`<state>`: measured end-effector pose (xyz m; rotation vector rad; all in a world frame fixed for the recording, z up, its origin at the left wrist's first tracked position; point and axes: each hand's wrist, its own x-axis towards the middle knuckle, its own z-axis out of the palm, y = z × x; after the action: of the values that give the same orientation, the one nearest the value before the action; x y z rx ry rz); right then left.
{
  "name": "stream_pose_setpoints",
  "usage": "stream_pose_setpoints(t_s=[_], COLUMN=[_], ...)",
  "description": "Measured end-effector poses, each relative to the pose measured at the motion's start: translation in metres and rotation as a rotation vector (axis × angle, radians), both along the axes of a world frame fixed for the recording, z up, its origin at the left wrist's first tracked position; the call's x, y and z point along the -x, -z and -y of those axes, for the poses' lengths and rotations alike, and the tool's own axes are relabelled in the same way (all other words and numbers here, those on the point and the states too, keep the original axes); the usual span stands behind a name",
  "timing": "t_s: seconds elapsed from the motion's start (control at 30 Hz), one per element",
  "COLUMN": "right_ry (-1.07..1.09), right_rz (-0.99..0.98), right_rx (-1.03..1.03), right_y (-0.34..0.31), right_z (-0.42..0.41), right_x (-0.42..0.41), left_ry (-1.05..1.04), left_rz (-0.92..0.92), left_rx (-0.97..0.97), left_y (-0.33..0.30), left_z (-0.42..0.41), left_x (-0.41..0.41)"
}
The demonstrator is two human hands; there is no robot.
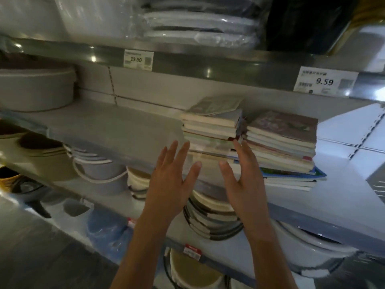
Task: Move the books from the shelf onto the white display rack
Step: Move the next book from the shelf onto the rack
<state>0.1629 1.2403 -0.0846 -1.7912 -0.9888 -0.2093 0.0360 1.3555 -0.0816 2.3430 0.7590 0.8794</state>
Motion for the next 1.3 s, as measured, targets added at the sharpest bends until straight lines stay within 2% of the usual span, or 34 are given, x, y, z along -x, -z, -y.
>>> stream_pose_setpoints(t_s=[0.17,0.47,0.57,0.7,0.8,0.97,1.17,1.3], right_ry=[0.145,0.333,0.381,0.411,0.441,0.495,0.523,0.519], right_rz=[-0.089,0.028,-0.012,-0.104,-0.139,-0.169,-0.138,-0.155], right_rx=[-0.044,0.023,0.095,0.165,0.14,0.204,0.135,0.087], right_y=[-0.013,-0.044,-0.048,-0.039,-0.038,-0.048,-0.053,-0.053], right_z=[-0.034,-0.096,-0.115,-0.126,-0.129,-0.132,-0.128,-0.121], right_x=[-0.005,-0.035,-0.049,-0.06,-0.061,-0.064,-0.048,-0.028], left_ry=[0.125,0.226,0.263,0.235,0.235,0.196,0.172,0.207], left_rz=[0.004,0.019,0.096,0.151,0.171,0.319,0.35,0.362], left_rx=[0.003,-0.047,0.007,0.207,0.21,0.305,0.405,0.391], left_y=[-0.018,-0.038,-0.037,-0.036,-0.033,-0.033,-0.038,-0.034], left_z=[-0.046,-0.112,-0.127,-0.134,-0.136,-0.131,-0.124,-0.125], left_x=[-0.014,-0.06,-0.085,-0.109,-0.12,-0.126,-0.121,-0.104])
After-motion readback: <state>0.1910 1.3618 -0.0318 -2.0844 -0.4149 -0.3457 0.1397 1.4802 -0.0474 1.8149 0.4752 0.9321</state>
